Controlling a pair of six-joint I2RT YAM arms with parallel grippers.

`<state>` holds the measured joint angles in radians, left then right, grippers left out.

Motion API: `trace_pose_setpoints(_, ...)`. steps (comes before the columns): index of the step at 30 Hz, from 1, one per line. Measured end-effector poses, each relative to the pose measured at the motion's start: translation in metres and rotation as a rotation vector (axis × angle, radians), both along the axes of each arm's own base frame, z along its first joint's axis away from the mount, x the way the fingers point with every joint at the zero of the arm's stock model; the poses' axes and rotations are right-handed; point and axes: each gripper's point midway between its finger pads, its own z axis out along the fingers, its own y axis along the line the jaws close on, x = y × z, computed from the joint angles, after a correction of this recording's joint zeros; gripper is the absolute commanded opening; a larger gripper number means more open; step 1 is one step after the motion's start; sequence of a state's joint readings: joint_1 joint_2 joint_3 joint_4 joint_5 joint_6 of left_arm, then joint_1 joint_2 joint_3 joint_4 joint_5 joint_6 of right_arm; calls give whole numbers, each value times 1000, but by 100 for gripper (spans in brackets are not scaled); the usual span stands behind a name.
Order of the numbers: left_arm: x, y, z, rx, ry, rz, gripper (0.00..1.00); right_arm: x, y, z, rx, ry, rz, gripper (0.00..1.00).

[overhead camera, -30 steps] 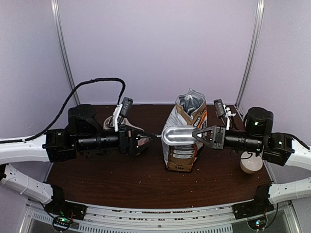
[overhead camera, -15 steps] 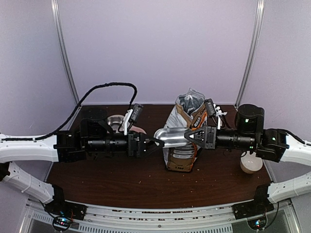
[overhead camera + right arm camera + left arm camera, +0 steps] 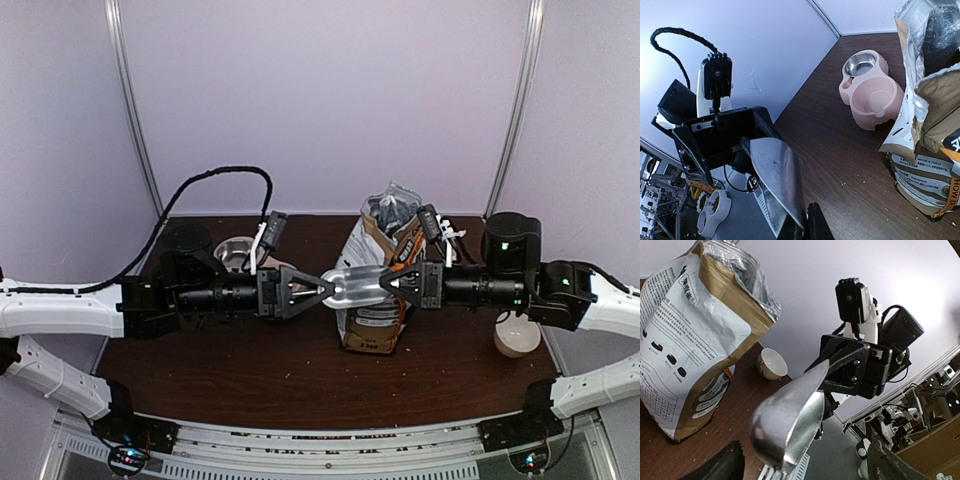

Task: Serve the pet food
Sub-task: Pass from the right arm to the left

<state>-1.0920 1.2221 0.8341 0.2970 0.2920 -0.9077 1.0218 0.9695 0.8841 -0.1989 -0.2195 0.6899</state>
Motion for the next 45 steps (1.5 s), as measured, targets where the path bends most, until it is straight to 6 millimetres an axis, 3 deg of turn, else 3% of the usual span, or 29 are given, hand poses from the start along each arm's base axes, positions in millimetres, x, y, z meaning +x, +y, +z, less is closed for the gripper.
trace_pose_setpoints(8,-4,-1,4,-17,10,-22,73,2,-3,-2,-27,-4,-17,0)
trace_pose_setpoints(21,1,-1,-11,36,37,-10,36,1,-3,-2,-29,-6,-20,0)
trace_pose_setpoints(26,2,-1,-16,54,46,-3,32,1,-3,-2,-28,-6,-20,0)
trace_pose_setpoints(29,3,-1,-18,61,49,3,41,1,-3,-2,-29,-6,-23,0)
trace_pose_setpoints(31,4,-1,-18,63,46,9,42,2,-4,-2,-32,-7,-27,0)
trace_pose_setpoints(36,8,1,-18,64,44,29,36,3,-5,-3,-38,-7,-37,0)
trace_pose_setpoints(41,10,3,-16,61,45,36,17,4,-4,0,-32,-11,-37,0)
trace_pose_setpoints(45,8,2,-9,40,30,19,9,4,-3,1,-31,-8,-35,0)
